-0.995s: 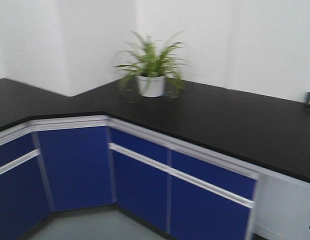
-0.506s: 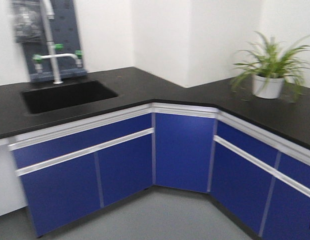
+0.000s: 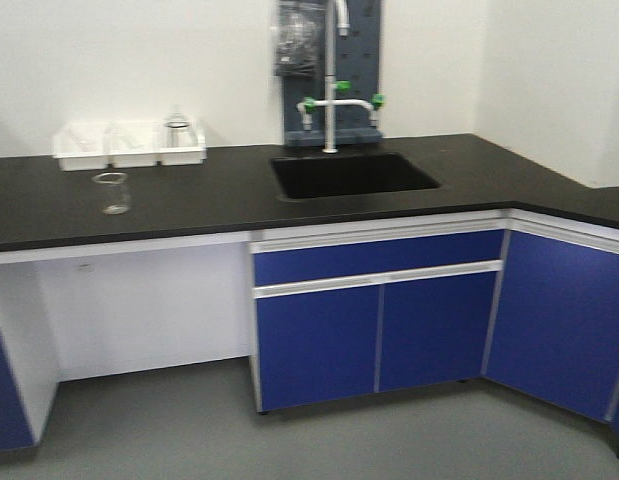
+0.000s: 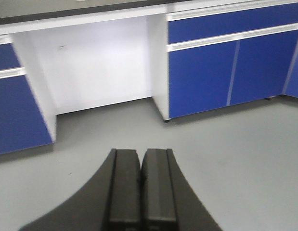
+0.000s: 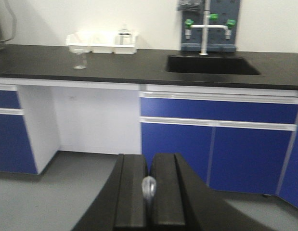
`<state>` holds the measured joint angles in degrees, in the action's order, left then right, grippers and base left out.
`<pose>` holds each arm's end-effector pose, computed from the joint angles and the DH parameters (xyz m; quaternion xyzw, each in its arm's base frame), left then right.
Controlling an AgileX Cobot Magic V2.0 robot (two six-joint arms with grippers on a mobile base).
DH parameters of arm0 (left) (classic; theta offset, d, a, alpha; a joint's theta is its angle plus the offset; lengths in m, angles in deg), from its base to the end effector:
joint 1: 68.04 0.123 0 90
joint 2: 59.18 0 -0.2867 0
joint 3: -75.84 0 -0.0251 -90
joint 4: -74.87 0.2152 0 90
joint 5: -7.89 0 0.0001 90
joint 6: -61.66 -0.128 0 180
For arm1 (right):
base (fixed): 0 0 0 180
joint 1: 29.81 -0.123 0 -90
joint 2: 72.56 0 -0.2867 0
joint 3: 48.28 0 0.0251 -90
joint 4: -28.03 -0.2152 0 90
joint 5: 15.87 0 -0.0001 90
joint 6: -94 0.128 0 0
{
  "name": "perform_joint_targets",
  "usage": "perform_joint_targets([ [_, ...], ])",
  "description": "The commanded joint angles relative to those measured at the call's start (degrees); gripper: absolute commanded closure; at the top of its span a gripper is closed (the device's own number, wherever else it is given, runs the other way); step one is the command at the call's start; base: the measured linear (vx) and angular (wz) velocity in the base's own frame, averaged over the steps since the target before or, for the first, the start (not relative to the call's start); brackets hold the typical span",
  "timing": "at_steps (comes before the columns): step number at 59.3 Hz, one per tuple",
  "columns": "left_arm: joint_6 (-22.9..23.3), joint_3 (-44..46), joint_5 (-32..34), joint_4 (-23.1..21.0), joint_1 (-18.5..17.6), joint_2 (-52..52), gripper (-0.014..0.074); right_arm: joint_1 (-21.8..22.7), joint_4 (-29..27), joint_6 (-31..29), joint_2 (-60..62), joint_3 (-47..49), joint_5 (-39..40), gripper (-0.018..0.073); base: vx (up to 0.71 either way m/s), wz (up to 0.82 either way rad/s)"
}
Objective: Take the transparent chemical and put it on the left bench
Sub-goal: 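Drive the base to the bench with white trays, holding the pipette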
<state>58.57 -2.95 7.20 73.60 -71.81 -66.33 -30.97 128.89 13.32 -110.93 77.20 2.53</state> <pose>0.0561 -0.0037 0.2064 0.0335 0.6852 -0.0125 0.7275 0.1115 0.0419 0.3015 -0.1255 0.7334 0.1116 0.6587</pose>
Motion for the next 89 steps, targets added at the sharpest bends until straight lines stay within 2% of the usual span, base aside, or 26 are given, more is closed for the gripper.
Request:
perform_joint_targets([
  [1, 0.45, -0.93, 4.49, -0.04, -0.1, 1.1, 0.06, 0.12, 1.55, 0.14, -0.08, 1.73, -0.99, 0.0562, -0.1, 0.54],
  [37, 0.45, -0.93, 4.49, -0.04, -0.1, 1.1, 0.06, 0.12, 1.55, 0.14, -0.08, 1.73, -0.99, 0.0562, 0.01, 0.43],
  [89, 0.45, -0.93, 4.49, -0.04, -0.1, 1.1, 0.06, 0.12, 1.55, 0.14, -0.08, 1.73, -1.0, 0.0562, 0.02, 0.06],
])
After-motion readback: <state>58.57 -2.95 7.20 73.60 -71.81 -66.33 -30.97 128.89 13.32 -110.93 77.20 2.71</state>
